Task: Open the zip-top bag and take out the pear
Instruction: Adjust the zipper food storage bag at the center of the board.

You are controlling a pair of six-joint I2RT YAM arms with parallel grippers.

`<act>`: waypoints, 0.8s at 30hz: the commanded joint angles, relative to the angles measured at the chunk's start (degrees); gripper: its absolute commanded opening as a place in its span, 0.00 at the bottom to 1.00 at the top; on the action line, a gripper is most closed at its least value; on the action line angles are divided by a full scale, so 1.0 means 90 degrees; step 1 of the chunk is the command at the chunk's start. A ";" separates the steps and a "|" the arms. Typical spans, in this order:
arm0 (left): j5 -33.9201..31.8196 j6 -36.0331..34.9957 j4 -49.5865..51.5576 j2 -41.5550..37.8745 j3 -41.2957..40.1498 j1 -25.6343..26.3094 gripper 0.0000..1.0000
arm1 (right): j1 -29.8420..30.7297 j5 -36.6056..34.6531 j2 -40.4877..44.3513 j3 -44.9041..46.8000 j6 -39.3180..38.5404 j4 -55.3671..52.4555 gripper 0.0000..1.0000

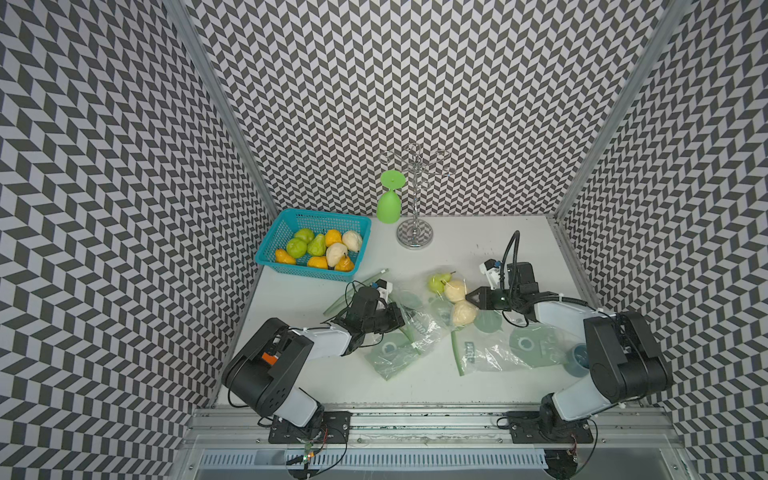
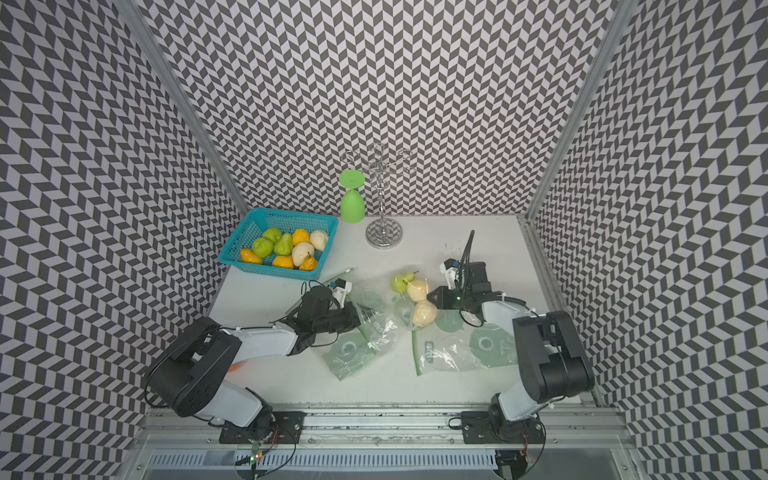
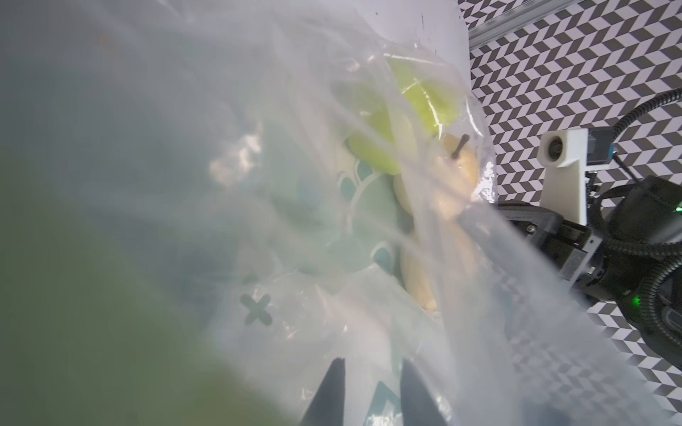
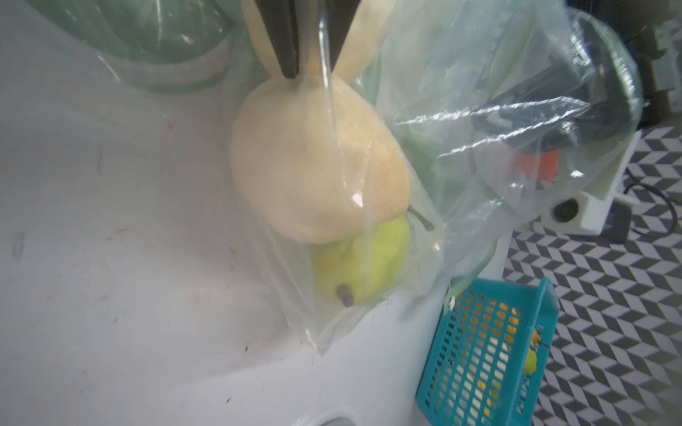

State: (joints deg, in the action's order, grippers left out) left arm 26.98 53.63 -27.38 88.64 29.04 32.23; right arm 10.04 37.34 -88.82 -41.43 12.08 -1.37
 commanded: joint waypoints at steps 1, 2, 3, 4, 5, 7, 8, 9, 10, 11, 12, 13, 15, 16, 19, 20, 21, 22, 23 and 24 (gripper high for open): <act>-0.0248 -0.0222 -0.0133 0.0277 -0.0140 0.0023 0.24 | 0.0091 0.0300 0.0555 -0.0153 -0.0052 0.0160 0.06; -0.0316 -0.0259 -0.0153 0.0372 -0.0172 0.0023 0.24 | 0.0145 0.0303 0.0679 -0.0221 -0.0087 0.0016 0.05; -0.0368 -0.0268 -0.0213 0.0459 -0.0203 0.0018 0.24 | 0.0206 0.0294 0.0788 -0.0275 -0.0134 -0.0114 0.05; -0.0417 -0.0274 -0.0245 0.0581 -0.0230 0.0014 0.24 | 0.0261 0.0273 0.0908 -0.0348 -0.0150 -0.0269 0.04; -0.0417 -0.0274 -0.0315 0.0705 -0.0247 0.0004 0.24 | 0.0310 0.0268 0.1002 -0.0394 -0.0160 -0.0380 0.04; -0.0418 -0.0258 -0.0463 0.0929 -0.0272 0.0003 0.23 | 0.0441 0.0246 0.1202 -0.0459 -0.0195 -0.0602 0.04; -0.0413 -0.0236 -0.0527 0.1033 -0.0275 0.0003 0.22 | 0.0531 0.0197 0.1310 -0.0484 -0.0209 -0.0696 0.04; -0.0434 -0.0232 -0.0580 0.1124 -0.0275 0.0003 0.22 | 0.0589 0.0175 0.1393 -0.0503 -0.0209 -0.0775 0.05; -0.0457 -0.0229 -0.0608 0.1214 -0.0260 0.0004 0.22 | 0.0640 0.0183 0.1484 -0.0529 -0.0209 -0.0844 0.05; -0.0454 -0.0237 -0.0632 0.1306 -0.0248 0.0010 0.22 | 0.0694 0.0203 0.1576 -0.0557 -0.0204 -0.0906 0.05; -0.0471 -0.0258 -0.0645 0.1364 -0.0235 0.0003 0.22 | 0.0717 0.0201 0.1682 -0.0570 -0.0173 -0.0936 0.05; -0.0495 -0.0273 -0.0658 0.1421 -0.0229 0.0007 0.22 | 0.0728 0.0208 0.1785 -0.0587 -0.0159 -0.0968 0.05; -0.0527 -0.0293 -0.0682 0.1519 -0.0233 0.0012 0.21 | 0.0721 0.0123 0.1960 -0.0676 -0.0181 -0.1134 0.05; -0.0531 -0.0273 -0.0725 0.1548 -0.0255 0.0013 0.21 | 0.0723 0.0069 0.2035 -0.0732 -0.0207 -0.1239 0.05; -0.0590 -0.0271 -0.0900 0.1604 -0.0347 0.0013 0.21 | 0.0720 -0.0179 0.2234 -0.0930 -0.0270 -0.1552 0.05; -0.0588 -0.0265 -0.0949 0.1623 -0.0364 0.0013 0.21 | 0.0724 -0.0211 0.2287 -0.1001 -0.0304 -0.1627 0.06; -0.0593 -0.0265 -0.0952 0.1644 -0.0349 0.0008 0.21 | 0.0721 -0.0239 0.2332 -0.1044 -0.0314 -0.1671 0.05; -0.0594 -0.0267 -0.0984 0.1676 -0.0351 0.0012 0.21 | 0.0724 -0.0252 0.2381 -0.1083 -0.0326 -0.1712 0.05; -0.0590 -0.0274 -0.1026 0.1708 -0.0353 0.0013 0.21 | 0.0720 -0.0230 0.2432 -0.1104 -0.0326 -0.1713 0.05; -0.0586 -0.0275 -0.1049 0.1745 -0.0350 0.0018 0.21 | 0.0723 -0.0137 0.2479 -0.1111 -0.0334 -0.1692 0.05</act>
State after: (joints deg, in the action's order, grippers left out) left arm 24.69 52.14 -40.93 101.78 27.46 32.23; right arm 16.34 36.01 -68.73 -49.60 10.55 -16.73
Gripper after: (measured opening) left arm 0.210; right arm 0.055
